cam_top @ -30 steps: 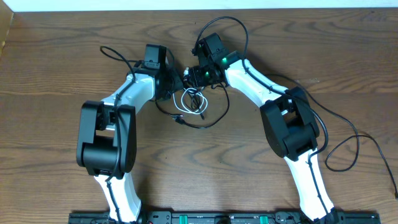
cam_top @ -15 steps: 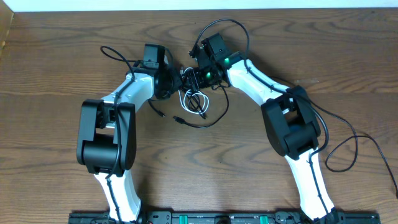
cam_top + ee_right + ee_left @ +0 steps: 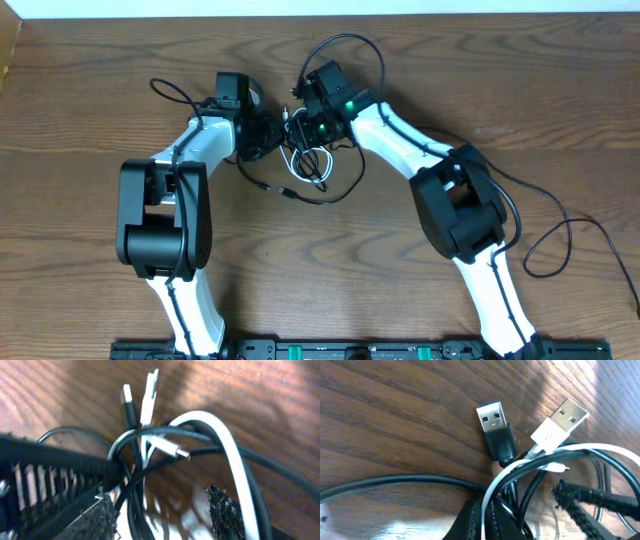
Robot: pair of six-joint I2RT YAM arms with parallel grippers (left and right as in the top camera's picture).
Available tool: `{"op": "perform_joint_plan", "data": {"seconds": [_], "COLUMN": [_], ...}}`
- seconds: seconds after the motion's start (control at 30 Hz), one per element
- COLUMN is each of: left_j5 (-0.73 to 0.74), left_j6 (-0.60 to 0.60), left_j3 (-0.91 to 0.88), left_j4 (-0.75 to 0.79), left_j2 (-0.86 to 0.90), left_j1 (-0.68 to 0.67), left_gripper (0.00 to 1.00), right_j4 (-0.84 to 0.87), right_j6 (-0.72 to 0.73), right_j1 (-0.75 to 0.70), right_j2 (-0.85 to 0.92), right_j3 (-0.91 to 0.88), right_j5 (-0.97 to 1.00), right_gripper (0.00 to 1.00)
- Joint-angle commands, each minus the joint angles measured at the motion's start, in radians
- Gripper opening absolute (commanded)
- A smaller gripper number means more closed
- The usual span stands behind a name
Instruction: Untangle cables
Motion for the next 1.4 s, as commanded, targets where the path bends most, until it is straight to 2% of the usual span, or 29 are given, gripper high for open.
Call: {"op": "perform_joint_plan", "data": {"seconds": [0.0,0.13,0.33,0.6,0.7,0.87,0.93,1.03,1.2,1.37], "left_j5": [-0.106,-0.182,-0.192,-0.142,-0.093,-0.060,-0.019,0.075,0.134,0.183], "left_j6": [0.016,0.011,-0.007,0.001,0.002,0.002,0.003,0.045,0.081,0.081], "left_j3": [-0.016,-0.016,-0.014,-0.014,-0.014,-0.014,-0.014,-0.014,-0.014,-0.014], "left_j4": [-0.030,-0.049,-0.084,-0.133,-0.137,-0.136,-0.129,-0.105,-0.077,-0.064], "left_j2": [0.042,0.042,0.034,-0.020,-0.020,-0.020,-0.020,-0.020,-0.020,-0.020], "left_j1": [0.017,0.026,0.092,0.216,0.241,0.275,0.280,0.273,0.259,0.255], "left_gripper": [0.07,0.07,0.07,0.07,0.07,0.07,0.07,0.07,0.07,0.07], "right_j4": [0.009,-0.045,-0.089,-0.088,-0.090,-0.176,-0.219,-0.249,-0.262,-0.262], "right_j6": [-0.005,0.003,0.040,0.052,0.029,-0.016,-0.081,-0.259,-0.276,-0.280], "right_j1": [0.011,0.008,0.003,-0.010,-0.011,-0.016,-0.015,-0.012,-0.011,-0.007], "right_j2": [0.063,0.063,0.063,0.063,0.058,0.032,0.031,0.031,0.029,0.029], "right_j3": [-0.020,-0.020,-0.020,-0.020,-0.013,0.059,0.102,0.156,0.248,0.283], "right_j5": [0.143,0.249,0.323,0.314,0.313,0.308,0.231,-0.007,-0.159,-0.185], "right_gripper": [0.60,0.58,0.57,0.56,0.53,0.53,0.54,0.56,0.54,0.54]}}
